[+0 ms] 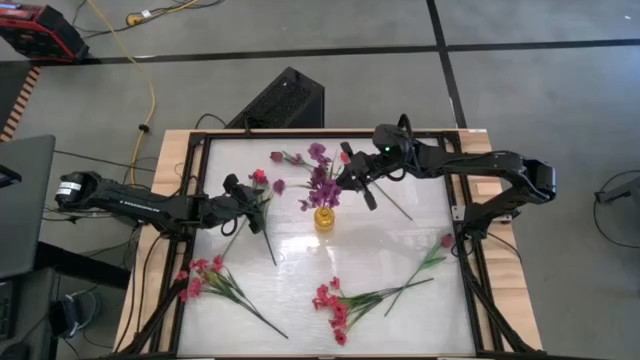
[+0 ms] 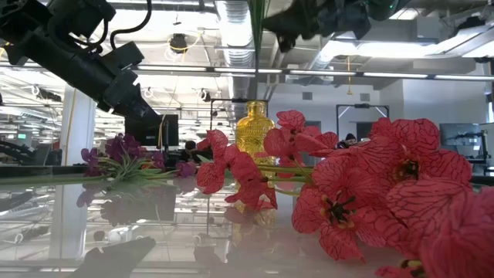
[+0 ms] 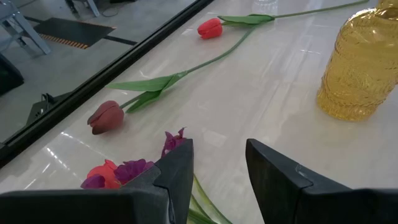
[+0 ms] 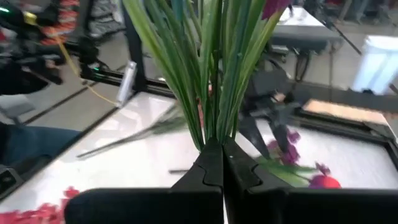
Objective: Sort flowers into vase by color
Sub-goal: Put the bottom purple flowers into the yellow vase, then put the purple flowers into the yellow vase
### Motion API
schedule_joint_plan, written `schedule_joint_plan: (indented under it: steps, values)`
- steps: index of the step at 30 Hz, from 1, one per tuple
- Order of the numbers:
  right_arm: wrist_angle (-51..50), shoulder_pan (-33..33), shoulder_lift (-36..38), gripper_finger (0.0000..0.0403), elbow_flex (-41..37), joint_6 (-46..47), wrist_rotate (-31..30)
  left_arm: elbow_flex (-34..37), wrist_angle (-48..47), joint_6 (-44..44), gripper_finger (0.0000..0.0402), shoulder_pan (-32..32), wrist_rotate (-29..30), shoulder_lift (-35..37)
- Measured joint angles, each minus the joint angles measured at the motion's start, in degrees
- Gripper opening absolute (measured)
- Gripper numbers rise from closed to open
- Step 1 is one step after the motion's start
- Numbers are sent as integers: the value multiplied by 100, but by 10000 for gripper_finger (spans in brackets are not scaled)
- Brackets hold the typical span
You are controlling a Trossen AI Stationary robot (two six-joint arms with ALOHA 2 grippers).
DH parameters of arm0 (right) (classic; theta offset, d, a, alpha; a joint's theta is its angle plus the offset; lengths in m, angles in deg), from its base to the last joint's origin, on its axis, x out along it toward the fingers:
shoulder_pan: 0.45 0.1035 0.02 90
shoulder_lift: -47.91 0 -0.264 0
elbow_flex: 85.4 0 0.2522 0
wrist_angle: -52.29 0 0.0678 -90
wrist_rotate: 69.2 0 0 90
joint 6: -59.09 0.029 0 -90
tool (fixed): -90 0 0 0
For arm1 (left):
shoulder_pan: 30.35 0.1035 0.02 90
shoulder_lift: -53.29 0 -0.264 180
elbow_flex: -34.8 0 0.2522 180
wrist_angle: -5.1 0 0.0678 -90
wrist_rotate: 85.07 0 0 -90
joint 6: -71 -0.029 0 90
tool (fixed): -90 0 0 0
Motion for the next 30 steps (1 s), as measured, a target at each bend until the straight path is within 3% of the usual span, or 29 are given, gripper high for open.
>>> schedule_joint_plan:
  steps: [5, 17, 23, 30]
  values:
    - [-115, 54, -260, 18, -8, -5, -19, 0, 2, 96, 137, 0, 0, 0]
    - [-282, 206, -930, 81, -2, -17, -33, 2, -9, 248, 137, -2, -90, -2]
    - [-749, 166, -562, 124, 4, 26, -411, 2, -6, 303, 137, 0, -113, -2]
    - [-1495, 40, 137, 182, 0, -2, -627, -136, -205, 307, 137, 0, -538, 82]
